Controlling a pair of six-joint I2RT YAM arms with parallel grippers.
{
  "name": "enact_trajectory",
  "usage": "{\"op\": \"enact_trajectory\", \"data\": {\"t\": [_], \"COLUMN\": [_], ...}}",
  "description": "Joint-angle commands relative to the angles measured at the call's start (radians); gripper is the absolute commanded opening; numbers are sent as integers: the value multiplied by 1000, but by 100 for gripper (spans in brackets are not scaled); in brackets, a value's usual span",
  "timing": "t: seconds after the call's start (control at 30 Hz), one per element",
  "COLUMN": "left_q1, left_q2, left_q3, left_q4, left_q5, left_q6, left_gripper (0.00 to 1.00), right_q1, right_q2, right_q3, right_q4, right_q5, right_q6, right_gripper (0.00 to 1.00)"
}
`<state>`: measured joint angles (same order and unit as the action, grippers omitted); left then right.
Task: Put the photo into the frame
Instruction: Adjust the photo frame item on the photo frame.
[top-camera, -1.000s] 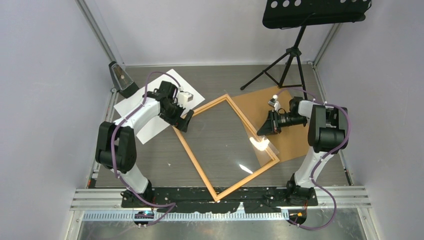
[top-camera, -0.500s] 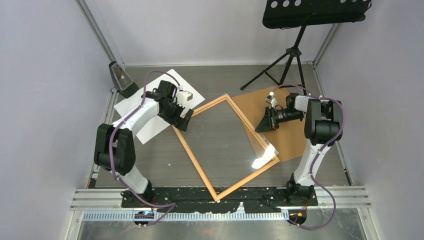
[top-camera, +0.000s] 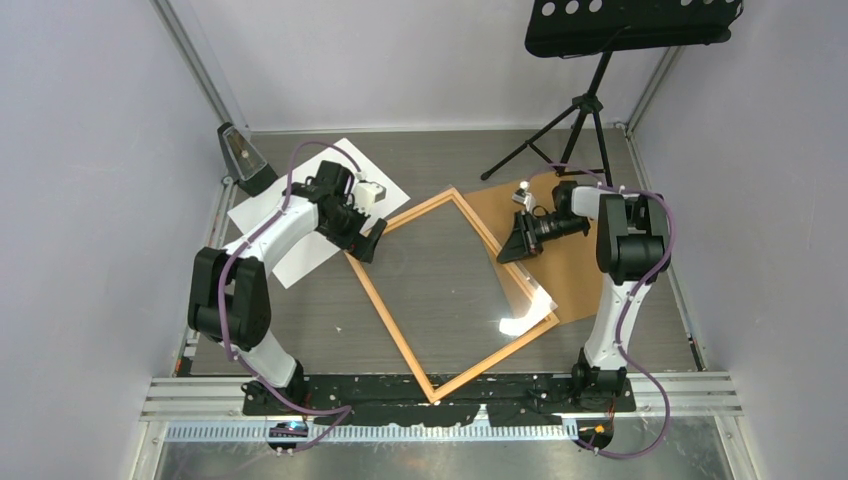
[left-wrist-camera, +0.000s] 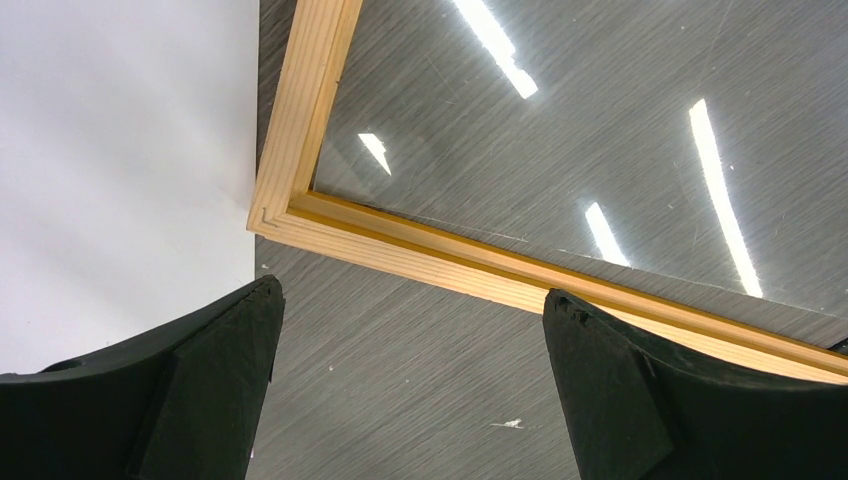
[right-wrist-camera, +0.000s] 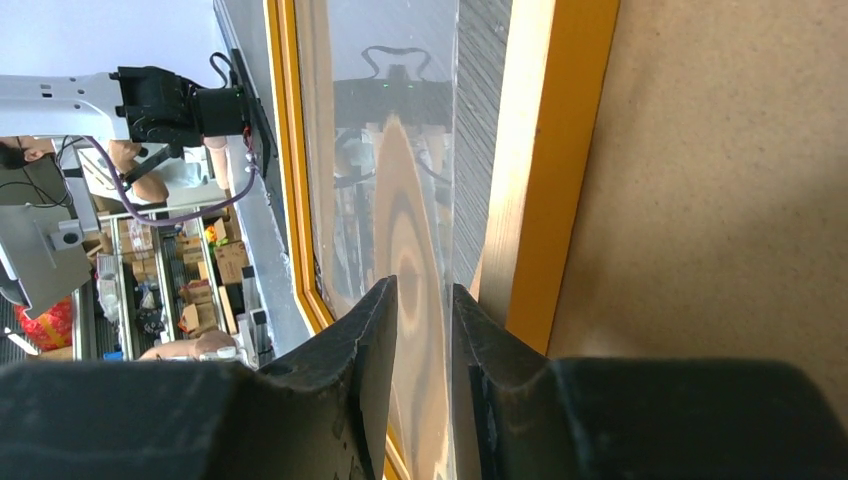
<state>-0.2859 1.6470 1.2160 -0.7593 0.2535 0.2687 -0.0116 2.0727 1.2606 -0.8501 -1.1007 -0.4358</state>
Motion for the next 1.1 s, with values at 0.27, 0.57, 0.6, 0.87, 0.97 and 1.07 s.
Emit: {"op": "enact_trajectory", "data": {"t": [0.27, 0.57, 0.6, 0.87, 0.97, 1.07], "left_q1": [2, 2, 2, 2, 2, 2], "left_q2": [-42, -63, -66, -85, -82, -76], "left_q3": [10, -3, -5, -22, -17, -9], "left_q4": [24, 24, 25, 28, 28, 25], "left_q5": [4, 0, -1, -12, -14, -17], "left_q6": [15, 20, 21, 25, 24, 22], "left_gripper": [100, 100, 100, 100, 100, 100], "right_q1": [81, 83, 82, 58, 58, 55], "right_q2": [41, 12, 7, -38, -46, -62], "right_q3": [44, 42, 44, 76, 73, 58], "right_q4": [79, 76, 71, -13, -33, -34], "right_q5": [-82, -90, -92, -129, -158, -182], "right_q6": [89, 112, 112, 116, 123, 141], "right_gripper": [31, 8, 6, 6, 6, 6]}}
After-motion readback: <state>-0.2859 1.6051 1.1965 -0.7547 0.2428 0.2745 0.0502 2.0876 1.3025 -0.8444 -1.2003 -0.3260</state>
